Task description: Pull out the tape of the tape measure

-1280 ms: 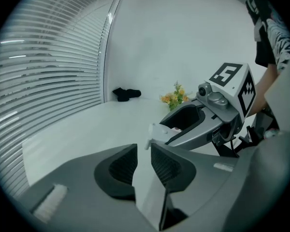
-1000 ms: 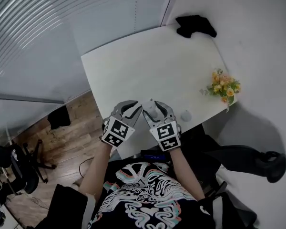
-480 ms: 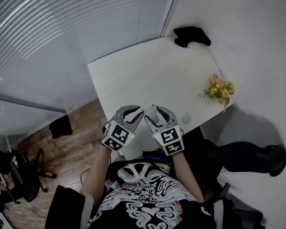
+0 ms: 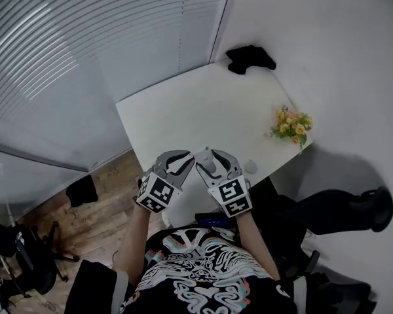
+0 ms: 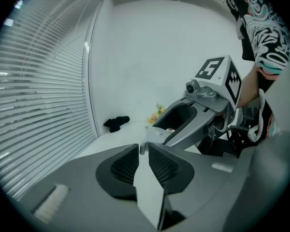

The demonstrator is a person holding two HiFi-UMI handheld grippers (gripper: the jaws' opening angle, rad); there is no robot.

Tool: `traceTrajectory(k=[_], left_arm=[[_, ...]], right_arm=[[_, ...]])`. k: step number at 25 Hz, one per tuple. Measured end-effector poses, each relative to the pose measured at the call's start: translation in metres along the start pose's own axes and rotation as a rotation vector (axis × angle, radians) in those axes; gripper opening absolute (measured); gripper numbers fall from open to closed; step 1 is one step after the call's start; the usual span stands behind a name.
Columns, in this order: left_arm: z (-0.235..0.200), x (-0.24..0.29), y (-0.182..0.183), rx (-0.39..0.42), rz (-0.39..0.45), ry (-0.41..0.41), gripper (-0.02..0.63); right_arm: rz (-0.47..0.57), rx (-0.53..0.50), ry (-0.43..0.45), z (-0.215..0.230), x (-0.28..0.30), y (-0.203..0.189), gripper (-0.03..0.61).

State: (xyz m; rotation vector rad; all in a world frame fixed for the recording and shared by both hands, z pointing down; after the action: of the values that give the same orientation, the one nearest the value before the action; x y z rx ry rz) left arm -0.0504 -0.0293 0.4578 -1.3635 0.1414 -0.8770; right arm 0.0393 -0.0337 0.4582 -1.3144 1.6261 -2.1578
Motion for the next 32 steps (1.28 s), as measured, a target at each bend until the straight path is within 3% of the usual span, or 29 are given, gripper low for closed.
traceTrajectory(k=[17,32], left_arm=[[0.0049,0.0049,0.0052,0.017,-0.007,-0.019,0.034],[0.0014,0.0055,0.0051,-0.061,0.015,-0.049,0.032]], right_arm=[[0.005,0.01,-0.016,0.0037,-0.0083,-0.0039,0.233],[0.004,0.06,-0.031,0.0046,-0.0092,-0.0029,0.233]])
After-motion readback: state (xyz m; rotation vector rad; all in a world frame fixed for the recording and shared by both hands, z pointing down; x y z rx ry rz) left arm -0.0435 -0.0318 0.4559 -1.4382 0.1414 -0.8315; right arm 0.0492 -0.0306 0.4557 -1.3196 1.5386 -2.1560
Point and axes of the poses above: the fingertips, and each gripper's own axes: x forward along the fingers, z to its right, y out of its top, the point moved 5 cm from there along -x, backward along the fingers, and after that the axes turned 8 degrees about x, right-handed, at the moved point
